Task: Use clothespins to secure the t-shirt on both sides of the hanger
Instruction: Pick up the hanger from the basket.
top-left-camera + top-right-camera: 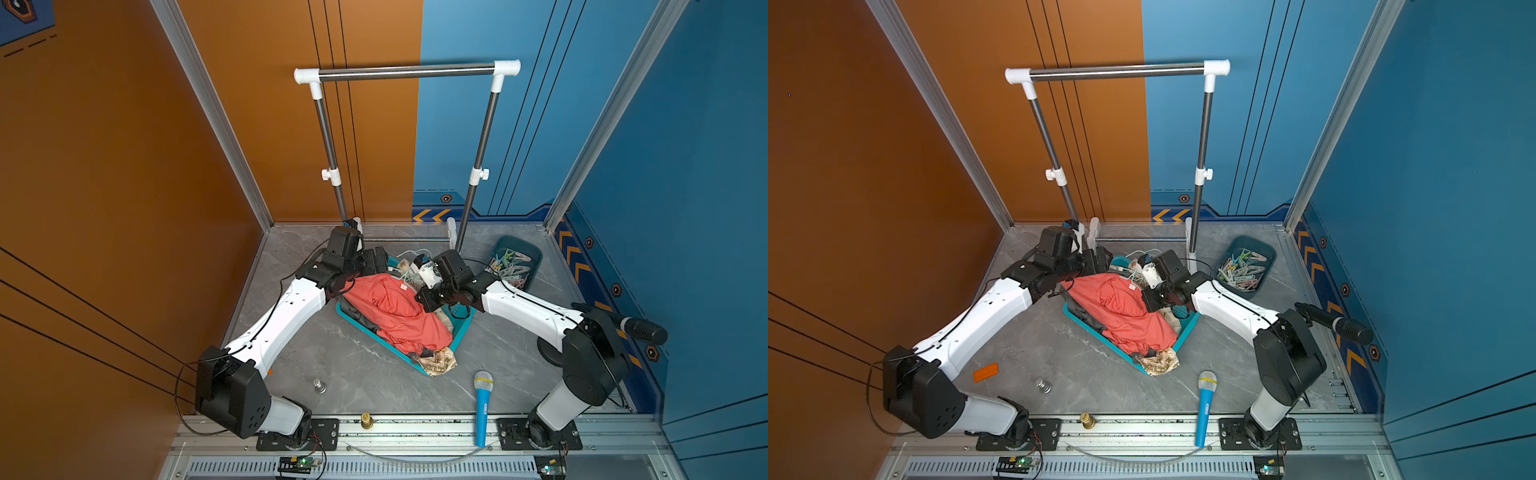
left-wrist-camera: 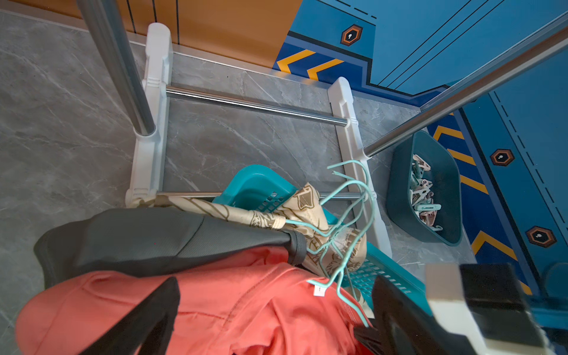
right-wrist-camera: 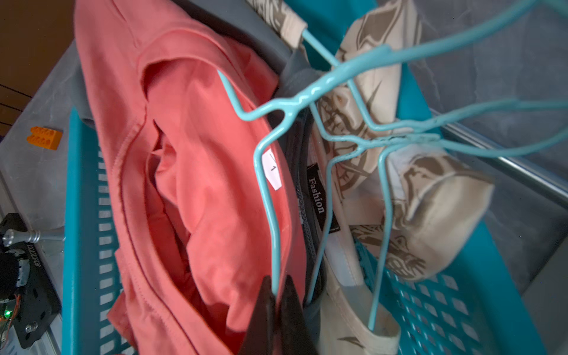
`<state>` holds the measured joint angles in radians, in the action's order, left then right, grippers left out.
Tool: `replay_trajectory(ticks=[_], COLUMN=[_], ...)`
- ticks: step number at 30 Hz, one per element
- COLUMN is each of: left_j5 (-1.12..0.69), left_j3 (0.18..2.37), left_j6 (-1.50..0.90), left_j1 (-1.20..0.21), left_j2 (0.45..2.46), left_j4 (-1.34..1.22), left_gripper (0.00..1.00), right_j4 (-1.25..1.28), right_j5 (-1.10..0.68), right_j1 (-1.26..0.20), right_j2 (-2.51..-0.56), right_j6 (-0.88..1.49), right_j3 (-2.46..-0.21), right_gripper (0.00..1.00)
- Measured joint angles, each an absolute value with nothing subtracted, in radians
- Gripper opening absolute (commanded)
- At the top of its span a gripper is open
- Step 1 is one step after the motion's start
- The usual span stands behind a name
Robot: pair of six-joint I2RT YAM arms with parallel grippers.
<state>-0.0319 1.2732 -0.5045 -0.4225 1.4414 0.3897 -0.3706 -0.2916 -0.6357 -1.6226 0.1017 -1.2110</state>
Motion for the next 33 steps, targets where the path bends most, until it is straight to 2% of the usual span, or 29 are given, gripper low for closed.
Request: replay_trajectory(ticks=[5,15,21,22,27,33], left_j5=[-0.071,-0.271,-0.300,-0.300,-0.300,-0.274], left_j3=[1.341,1.396,1.422,1.430,1.489,1.554], left_j6=[-0.477,-0.434,-0.429,-0.429,-0.420,-0.395], left_j1=[-0.464,-0.513,-0.521,-0.523,-0.543,-0.579], left_j2=[1.476,1.543,1.599,1.609,1.659,1.688], left_j4=[0.421,0.432,0.438,0.438,0.447,0.479], left_gripper=[0.98,0.98,0.88,0.80,0.64,0.32], right_j4=[-0.384,-0.402,-0.414,-0.414,-0.419,-0.434], right_j5=[-0.292,-0.304,-0.319,-0.321,-0.337,-0.341], right_j1=[-0.636,-0.636,-0.634,-0.634,-0.634,-0.630], right_j2=[-1.557,-1.532,-1.532,-1.531,-1.512,-1.485], right_j6=[0.084,0.086,0.101,0.105,0.108,0.112], right_j3=[-1.213,-1.230,-1.235,-1.235,-1.234,-1.233], right_gripper=[0.00,0.00,0.00,0.00,0.00,0.00])
